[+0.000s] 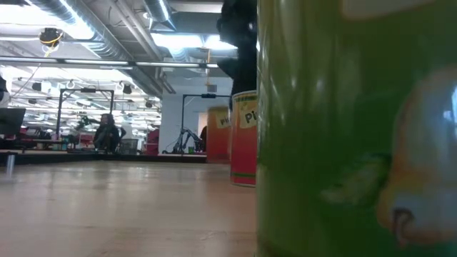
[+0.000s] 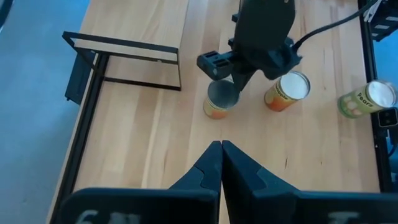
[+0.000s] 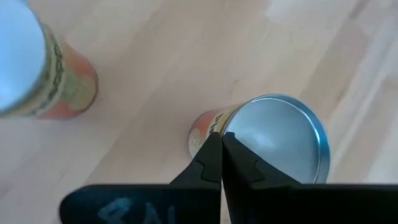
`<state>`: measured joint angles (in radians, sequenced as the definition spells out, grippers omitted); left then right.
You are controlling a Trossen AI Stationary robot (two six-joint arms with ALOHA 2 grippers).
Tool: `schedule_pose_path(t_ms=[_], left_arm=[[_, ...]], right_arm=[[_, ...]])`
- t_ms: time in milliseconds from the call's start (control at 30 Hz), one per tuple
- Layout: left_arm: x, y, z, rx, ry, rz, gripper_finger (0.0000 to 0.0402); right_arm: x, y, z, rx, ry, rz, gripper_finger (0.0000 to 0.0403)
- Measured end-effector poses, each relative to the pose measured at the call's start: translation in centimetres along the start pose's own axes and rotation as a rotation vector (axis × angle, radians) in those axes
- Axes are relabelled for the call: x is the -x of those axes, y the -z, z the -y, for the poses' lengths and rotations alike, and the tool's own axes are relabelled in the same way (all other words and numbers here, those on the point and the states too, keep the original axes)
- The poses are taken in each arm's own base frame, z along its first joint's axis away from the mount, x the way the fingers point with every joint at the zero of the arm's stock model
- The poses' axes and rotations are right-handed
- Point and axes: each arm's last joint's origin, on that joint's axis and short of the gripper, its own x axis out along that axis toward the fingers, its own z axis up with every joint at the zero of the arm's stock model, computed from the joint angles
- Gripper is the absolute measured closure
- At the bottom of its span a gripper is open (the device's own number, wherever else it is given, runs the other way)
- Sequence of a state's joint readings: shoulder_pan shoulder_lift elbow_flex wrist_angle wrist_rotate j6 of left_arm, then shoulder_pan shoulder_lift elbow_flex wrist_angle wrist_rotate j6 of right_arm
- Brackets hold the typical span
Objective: Pick and place cans onto a shelf
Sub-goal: Put the top canned pineapple on the shelf
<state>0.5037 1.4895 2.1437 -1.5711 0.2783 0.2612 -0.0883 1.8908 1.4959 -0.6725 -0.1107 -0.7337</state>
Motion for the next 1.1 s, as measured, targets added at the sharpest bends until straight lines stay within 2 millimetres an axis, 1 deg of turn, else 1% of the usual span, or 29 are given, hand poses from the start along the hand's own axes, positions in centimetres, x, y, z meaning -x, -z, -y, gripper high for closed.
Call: schedule_pose_path(t_ms=[133,200,433,500,567,733,867,1000,1100], left_arm=[[0.0,0.0,0.0,-0.01,0.0,0.0,0.0402],[0.0,0.0,0.0,-0.01,-0.001,0.0,0.0402],[0.0,0.0,-0.1,-0.01,-0.028,-0.008,0.0401],[0.0,0.0,-0.1,-0.01,-0.029,-0.008,0.0402],[0.0,0.0,-0.1,-0.01,-0.029,-0.008,0.0401],[0.0,0.0,-0.1,-0.01,-0.03,-0.008,0.0402],[0.0,0.0,-0.1,-0.01,-0.03,-0.008,0.0402],[0.0,0.0,-0.1,-0.009,-0.03,-0.008,0.0402],[0.0,0.0,-0.1,-0.01,-0.03,-0.008,0.0402]], right_arm=[[1.8,-1.2,0.4,-0.007,-0.008,0.005,0.0401],[2.8,-2.1,0.8,-0.01,0.009,0.036,0.0402],[7.5,-5.1,1.6,0.006,0.04,0.089,0.0402],[8.9,-5.7,1.8,-0.02,0.052,0.108,0.0402],[10.2,-6.1,1.8,-0.056,0.064,0.093,0.0403],[13.6,-6.2,2.1,-0.158,0.155,0.002,0.0403],[16.1,-5.6,2.3,-0.226,0.211,-0.07,0.0403],[18.0,-4.6,2.9,-0.303,0.232,-0.11,0.0403],[19.0,-3.4,3.8,-0.378,0.245,-0.131,0.0403]])
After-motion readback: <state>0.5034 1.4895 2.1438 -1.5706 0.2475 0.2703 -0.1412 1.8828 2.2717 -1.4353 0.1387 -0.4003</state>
